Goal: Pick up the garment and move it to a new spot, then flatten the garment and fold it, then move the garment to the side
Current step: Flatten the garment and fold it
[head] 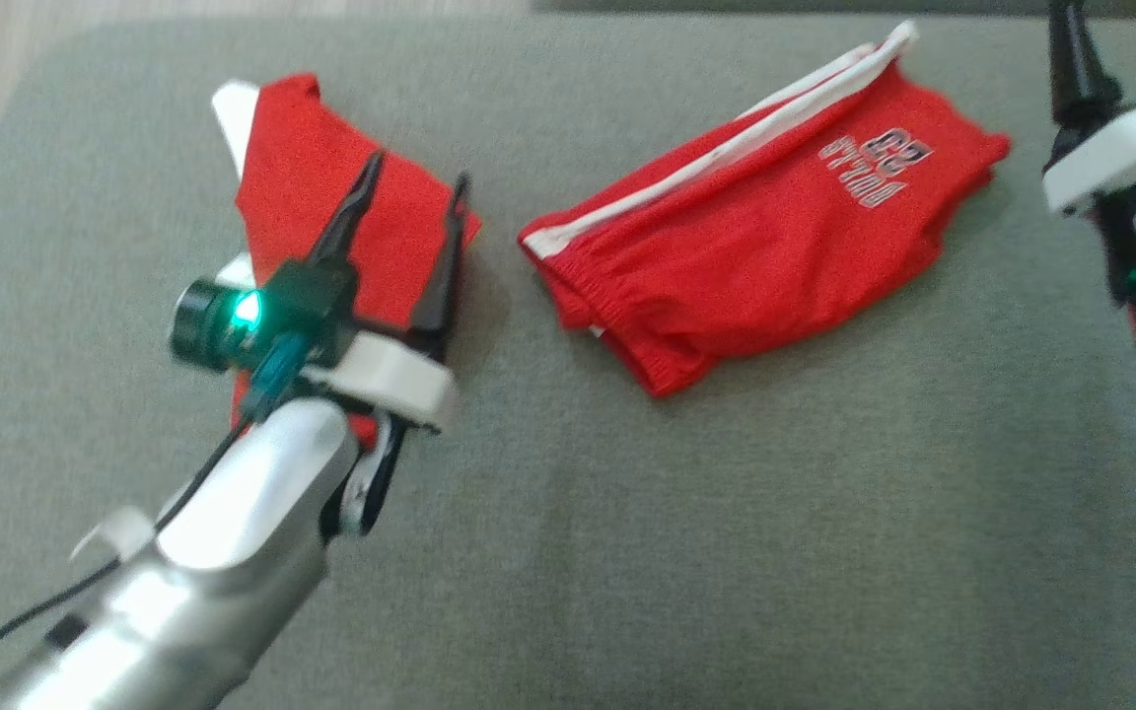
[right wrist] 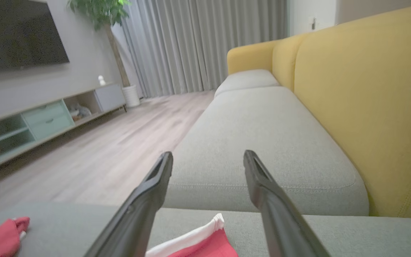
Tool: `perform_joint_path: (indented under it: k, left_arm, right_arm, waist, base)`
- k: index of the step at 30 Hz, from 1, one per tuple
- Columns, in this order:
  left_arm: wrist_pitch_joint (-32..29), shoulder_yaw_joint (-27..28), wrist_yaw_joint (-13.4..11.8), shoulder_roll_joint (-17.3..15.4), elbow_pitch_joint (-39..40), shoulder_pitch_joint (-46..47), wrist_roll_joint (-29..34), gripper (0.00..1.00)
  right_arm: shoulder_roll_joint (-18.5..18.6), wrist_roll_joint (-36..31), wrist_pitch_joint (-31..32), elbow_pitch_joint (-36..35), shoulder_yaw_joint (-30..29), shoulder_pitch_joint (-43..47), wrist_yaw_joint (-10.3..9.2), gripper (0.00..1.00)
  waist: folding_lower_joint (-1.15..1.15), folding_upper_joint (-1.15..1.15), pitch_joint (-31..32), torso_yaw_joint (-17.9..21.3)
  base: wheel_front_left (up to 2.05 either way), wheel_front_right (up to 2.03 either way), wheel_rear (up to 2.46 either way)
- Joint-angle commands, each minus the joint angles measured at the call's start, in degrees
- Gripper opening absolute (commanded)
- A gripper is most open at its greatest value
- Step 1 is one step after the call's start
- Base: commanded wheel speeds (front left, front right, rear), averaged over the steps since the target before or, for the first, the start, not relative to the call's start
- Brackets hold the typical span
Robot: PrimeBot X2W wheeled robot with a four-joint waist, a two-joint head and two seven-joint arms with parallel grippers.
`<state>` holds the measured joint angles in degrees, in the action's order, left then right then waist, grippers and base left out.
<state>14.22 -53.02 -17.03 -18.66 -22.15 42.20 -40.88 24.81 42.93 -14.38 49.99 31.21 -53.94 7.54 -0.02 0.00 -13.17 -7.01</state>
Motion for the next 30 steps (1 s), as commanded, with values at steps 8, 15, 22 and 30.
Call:
perform_joint_path:
  k: [8, 15, 22, 30]
  left_arm:
    - [0.8, 9.9, -3.6, -4.2, 8.8, -11.9, 2.5, 1.00]
    - [0.8, 17.7, -2.7, -2.5, 12.1, -26.3, 4.6, 1.00]
    - [0.8, 22.9, 0.8, 0.6, 11.7, -35.6, 8.8, 1.00]
    - [0.8, 27.3, 4.9, 4.2, 11.0, -37.1, 14.0, 1.00]
  right_arm:
    - [-6.0, -5.9, -0.6, -14.5, -13.3, 17.4, -0.05, 1.00]
    - [-14.1, -15.6, -0.6, -23.2, -20.4, 34.7, -0.05, 1.00]
    - [-19.7, -23.0, -0.3, -27.9, -25.1, 46.0, -0.05, 1.00]
    - [-21.7, -25.8, 2.8, -33.5, -28.0, 49.3, -0.05, 1.00]
  waist:
    - [0.02, 0.00, 9.7, 4.1]
    - [0.02, 0.00, 13.1, 5.8]
    - [0.02, 0.00, 14.3, 6.3]
    - [0.02, 0.00, 12.8, 5.3]
  base:
    - [0.00, 0.00, 0.00]
    - [0.00, 0.00, 0.00]
    - [0.00, 0.00, 0.00]
    - [0.00, 0.00, 0.00]
